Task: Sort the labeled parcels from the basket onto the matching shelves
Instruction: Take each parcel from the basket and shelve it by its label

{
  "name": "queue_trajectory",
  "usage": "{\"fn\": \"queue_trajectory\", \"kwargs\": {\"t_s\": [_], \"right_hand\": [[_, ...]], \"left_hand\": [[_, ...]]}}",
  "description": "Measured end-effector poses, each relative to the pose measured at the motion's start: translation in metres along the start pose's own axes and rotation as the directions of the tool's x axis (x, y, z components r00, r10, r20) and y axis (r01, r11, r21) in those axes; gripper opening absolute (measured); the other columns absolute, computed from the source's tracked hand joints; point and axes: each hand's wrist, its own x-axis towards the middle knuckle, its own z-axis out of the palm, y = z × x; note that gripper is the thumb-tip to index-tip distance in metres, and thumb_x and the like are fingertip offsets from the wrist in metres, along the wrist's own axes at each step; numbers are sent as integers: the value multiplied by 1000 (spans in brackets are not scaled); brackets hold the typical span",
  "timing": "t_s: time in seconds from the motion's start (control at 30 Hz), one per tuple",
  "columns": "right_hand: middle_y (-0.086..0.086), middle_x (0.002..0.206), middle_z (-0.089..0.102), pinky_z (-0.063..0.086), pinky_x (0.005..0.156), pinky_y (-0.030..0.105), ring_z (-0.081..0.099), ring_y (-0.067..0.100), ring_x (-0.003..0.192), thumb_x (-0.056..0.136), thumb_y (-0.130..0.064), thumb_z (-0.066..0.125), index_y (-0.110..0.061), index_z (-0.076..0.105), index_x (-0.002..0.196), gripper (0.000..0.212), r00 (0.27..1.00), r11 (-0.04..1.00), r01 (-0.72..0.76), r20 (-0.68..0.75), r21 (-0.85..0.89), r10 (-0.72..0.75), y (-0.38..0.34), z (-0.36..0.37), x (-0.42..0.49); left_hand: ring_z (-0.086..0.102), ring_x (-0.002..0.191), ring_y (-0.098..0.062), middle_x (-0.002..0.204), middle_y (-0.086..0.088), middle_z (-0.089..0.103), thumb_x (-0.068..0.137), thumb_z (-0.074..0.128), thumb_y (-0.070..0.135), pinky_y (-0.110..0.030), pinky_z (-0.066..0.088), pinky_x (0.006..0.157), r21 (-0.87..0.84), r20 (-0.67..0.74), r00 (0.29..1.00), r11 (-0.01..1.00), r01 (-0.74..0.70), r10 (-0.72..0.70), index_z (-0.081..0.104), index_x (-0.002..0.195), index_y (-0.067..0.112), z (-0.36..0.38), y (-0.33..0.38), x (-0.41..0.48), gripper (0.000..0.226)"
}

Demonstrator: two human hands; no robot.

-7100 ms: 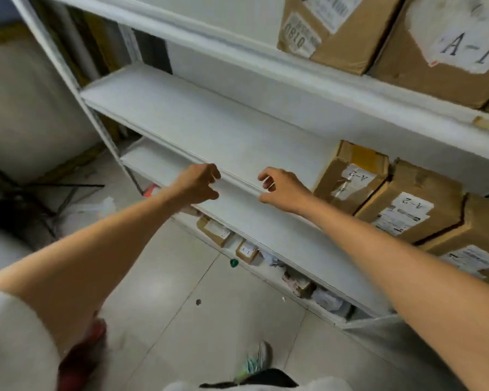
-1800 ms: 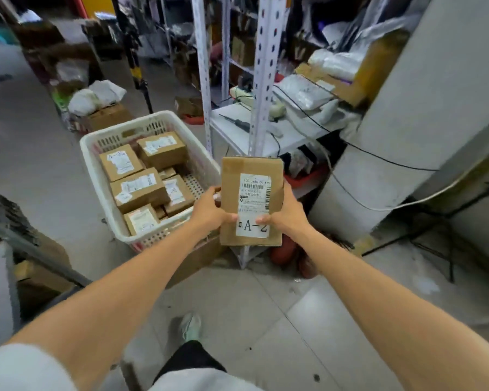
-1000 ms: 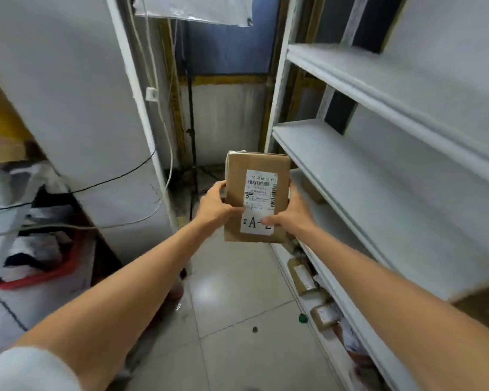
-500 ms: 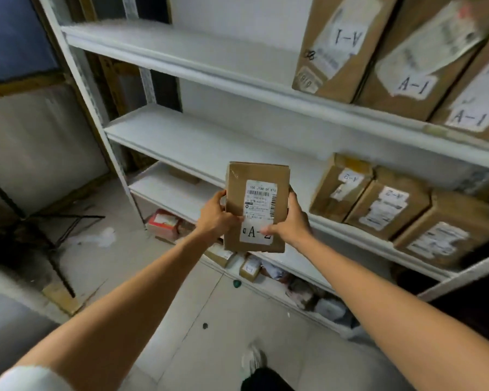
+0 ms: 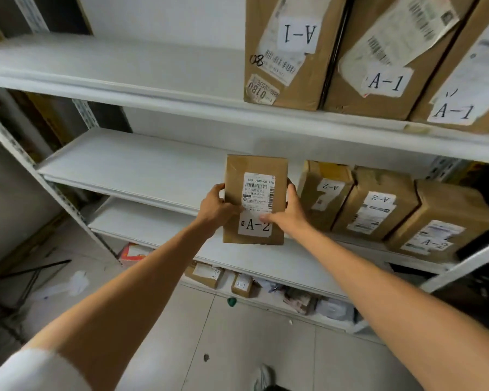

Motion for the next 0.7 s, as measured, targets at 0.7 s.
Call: {"fn": "queue_trajectory", "kwargs": {"t_s": [0.7], "right_hand": [[5, 149, 31, 25, 90, 18, 36, 14, 124, 83, -3, 66, -18, -5, 152, 100, 956, 943, -266, -72, 198, 284, 18, 13, 68]], "left_hand": [[58, 108, -37, 130, -18, 48, 78, 69, 0, -54, 56, 80, 48, 194, 981, 998, -38, 28, 34, 132, 16, 4, -9, 124, 66]]}}
